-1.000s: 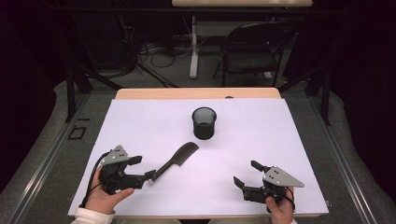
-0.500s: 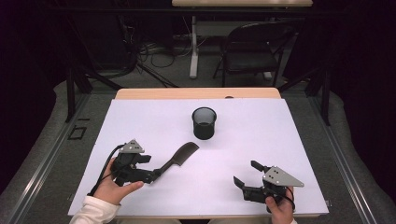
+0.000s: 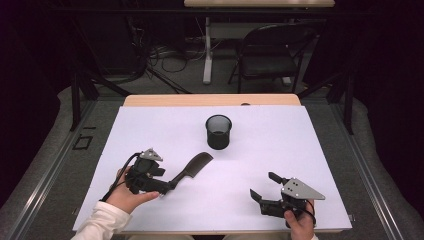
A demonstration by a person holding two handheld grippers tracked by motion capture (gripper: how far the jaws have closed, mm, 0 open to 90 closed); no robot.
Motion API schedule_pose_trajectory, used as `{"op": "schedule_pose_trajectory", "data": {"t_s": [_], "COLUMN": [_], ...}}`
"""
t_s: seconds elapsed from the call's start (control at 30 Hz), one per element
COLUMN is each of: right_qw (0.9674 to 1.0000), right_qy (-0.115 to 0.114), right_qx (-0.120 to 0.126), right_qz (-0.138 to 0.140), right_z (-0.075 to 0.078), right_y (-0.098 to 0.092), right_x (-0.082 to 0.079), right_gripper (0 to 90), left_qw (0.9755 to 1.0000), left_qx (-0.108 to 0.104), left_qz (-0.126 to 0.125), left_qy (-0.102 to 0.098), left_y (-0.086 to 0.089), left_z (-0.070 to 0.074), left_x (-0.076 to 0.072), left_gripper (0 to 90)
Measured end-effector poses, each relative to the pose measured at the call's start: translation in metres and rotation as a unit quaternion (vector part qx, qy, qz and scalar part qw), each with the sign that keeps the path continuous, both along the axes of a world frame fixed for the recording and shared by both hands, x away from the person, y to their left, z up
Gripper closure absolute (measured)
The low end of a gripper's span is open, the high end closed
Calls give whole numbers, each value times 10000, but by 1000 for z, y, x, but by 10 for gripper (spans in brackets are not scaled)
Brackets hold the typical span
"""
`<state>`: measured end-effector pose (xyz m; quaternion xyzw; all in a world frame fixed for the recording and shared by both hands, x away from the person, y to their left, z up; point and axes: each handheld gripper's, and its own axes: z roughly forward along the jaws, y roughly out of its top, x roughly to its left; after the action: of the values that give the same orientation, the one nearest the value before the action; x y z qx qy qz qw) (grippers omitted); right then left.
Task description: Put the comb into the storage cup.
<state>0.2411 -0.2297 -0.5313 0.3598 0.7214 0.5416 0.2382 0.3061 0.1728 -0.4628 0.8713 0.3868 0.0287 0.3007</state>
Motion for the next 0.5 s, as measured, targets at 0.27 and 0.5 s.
{"op": "schedule_pose_trajectory", "data": {"t_s": [0.27,0.5], "right_qw": [10000,10000], "right_qy": [-1,6], "right_qx": [-21,-16], "right_qz": [38,43], "right_z": [0,-1], "right_y": [1,1], "right_x": [0,0], "right_gripper": [146,146], "left_qw": [9996,9983], "left_qx": [204,495], "left_qz": [-5,9], "left_qy": [204,300], "left_y": [-5,-10], "left_z": [-4,-4], "left_x": [8,13], "left_gripper": [348,347]}}
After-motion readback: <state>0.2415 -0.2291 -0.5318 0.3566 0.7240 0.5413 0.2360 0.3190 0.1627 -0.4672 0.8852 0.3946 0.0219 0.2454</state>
